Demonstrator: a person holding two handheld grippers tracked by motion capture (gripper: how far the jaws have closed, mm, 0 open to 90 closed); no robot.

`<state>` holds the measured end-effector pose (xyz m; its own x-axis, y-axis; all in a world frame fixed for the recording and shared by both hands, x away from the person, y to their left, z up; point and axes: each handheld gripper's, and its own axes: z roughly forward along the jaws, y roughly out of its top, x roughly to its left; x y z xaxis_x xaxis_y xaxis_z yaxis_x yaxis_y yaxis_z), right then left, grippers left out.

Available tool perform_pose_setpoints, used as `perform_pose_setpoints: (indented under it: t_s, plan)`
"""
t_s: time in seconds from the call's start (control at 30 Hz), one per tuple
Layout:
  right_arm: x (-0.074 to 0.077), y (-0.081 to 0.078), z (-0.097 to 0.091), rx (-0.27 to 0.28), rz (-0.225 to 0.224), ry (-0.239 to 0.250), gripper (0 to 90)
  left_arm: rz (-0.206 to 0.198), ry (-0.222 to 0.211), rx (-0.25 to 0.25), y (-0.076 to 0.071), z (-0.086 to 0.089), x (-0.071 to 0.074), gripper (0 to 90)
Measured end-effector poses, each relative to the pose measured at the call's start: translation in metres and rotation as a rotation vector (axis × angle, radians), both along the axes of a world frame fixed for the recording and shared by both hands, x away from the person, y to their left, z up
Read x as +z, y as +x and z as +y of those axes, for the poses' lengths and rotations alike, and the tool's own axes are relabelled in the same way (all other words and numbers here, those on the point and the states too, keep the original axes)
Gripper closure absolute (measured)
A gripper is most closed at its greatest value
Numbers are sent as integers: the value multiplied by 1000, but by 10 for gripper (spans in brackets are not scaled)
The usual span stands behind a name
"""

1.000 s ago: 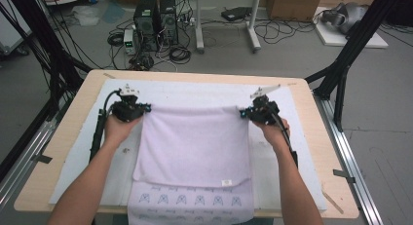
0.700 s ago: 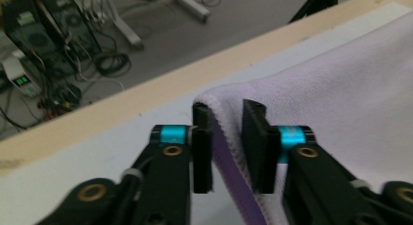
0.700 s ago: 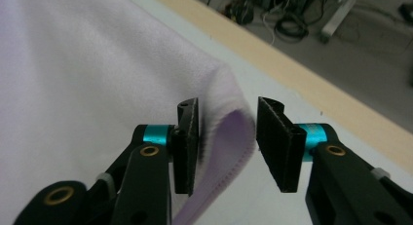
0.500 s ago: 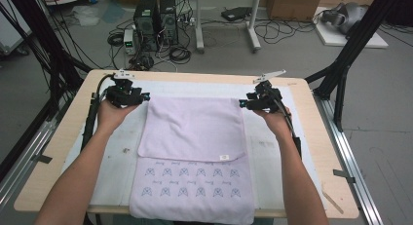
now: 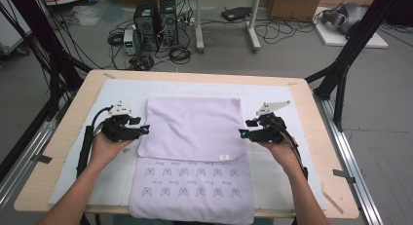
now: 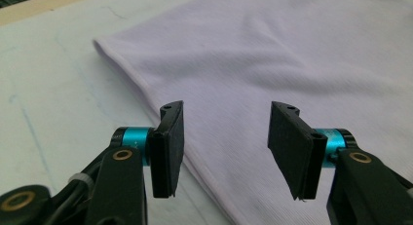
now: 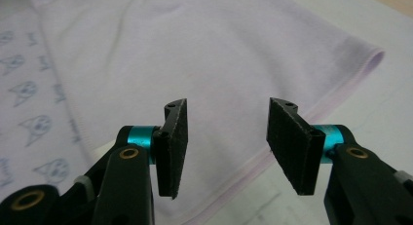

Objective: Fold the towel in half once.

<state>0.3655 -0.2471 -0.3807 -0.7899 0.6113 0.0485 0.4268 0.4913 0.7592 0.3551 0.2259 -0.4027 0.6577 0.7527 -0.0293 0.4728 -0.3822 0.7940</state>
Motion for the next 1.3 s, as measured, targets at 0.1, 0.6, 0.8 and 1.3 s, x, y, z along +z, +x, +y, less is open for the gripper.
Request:
perform_pose_setpoints:
  t_s: [0.1,0.6,0.8,1.3]
  plan:
    - [-7,-15,0,15,-1,1,497,-9,-5,-32,-17,-2,-5,491]
    - [-47,-46,14,91,73,-51,542,48,29,-113,-48,0,-41,681]
    - [-58,-45,13,73,77,-58,712,19,20,-85,-51,0,-43,787]
    - [-31,-52,-4,101,54,50,862,-61,-39,-97,-69,4,-8,864]
